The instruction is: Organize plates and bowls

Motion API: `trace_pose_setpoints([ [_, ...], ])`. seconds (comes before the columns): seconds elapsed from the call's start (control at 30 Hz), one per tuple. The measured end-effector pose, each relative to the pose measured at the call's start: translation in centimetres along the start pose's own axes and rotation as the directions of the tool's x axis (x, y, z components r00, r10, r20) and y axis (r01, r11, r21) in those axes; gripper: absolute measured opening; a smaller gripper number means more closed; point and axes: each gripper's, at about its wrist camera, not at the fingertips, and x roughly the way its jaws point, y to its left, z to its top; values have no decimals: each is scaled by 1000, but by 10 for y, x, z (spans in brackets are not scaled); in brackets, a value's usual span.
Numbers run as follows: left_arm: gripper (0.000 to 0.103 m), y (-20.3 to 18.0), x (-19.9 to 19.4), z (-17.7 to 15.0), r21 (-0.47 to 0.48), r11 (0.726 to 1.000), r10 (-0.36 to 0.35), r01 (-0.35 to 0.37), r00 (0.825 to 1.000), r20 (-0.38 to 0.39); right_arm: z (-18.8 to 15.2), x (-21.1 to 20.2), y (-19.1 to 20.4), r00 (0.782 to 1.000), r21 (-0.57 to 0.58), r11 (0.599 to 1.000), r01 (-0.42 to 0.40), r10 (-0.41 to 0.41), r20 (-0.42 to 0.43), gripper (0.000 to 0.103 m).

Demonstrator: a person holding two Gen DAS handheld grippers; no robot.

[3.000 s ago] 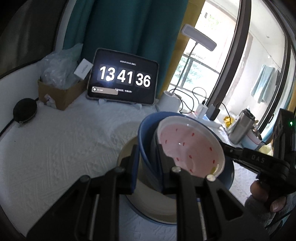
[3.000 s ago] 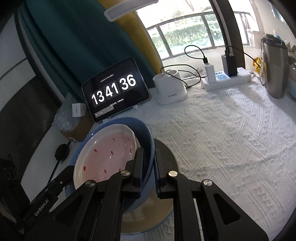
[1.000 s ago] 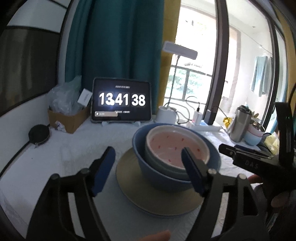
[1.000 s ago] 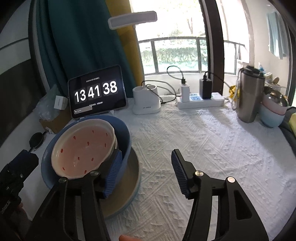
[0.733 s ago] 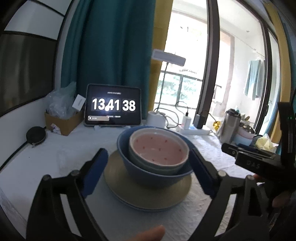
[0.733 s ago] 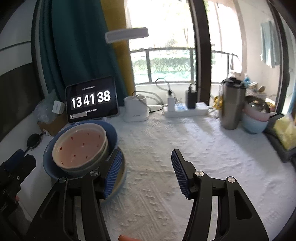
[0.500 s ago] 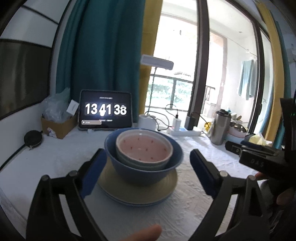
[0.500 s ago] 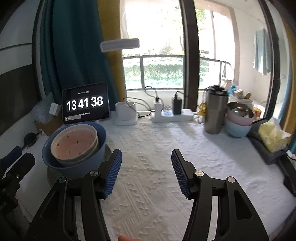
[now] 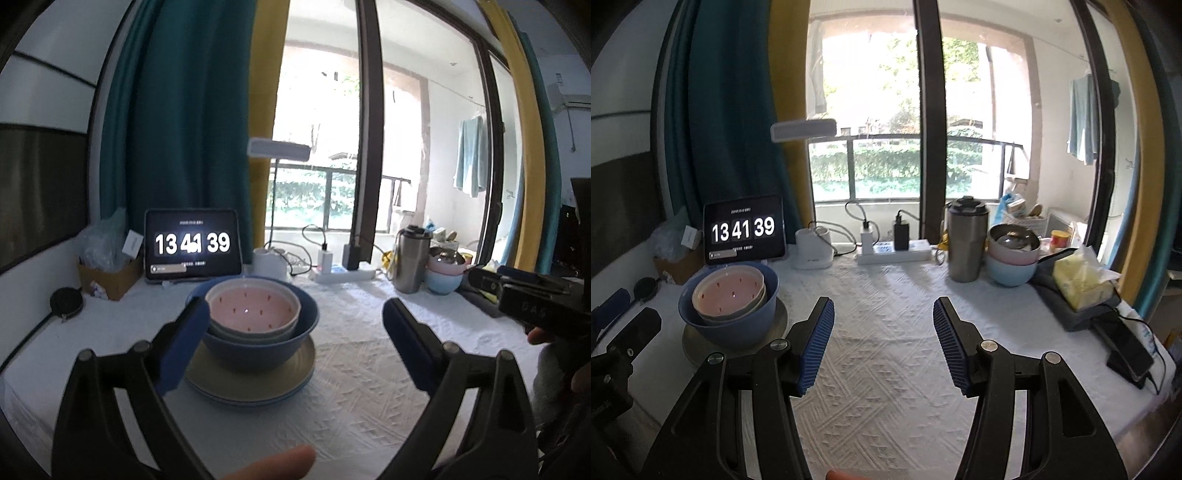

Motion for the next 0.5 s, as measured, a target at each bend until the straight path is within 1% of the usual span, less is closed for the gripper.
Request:
trace_pose_setpoints([
  [0.17, 96, -13, -14, 12, 41, 999, -10, 9, 1000, 15, 7, -25, -7, 999, 6, 1000, 16, -16, 41, 59],
  [0.3, 96, -20, -29, 26, 58, 998, -33, 30, 998, 47, 13, -40, -9, 998, 2, 1000, 21, -21, 66, 59],
  [0.4, 96, -22, -40, 35, 61, 998, -34, 30, 997, 75, 17, -51, -11, 996, 6, 1000, 25, -25, 84, 59],
  [0.5, 96, -23, -47, 41, 62, 998, -34, 29, 996, 87, 21, -62, -14, 994, 14, 1000, 23, -24, 102, 59],
])
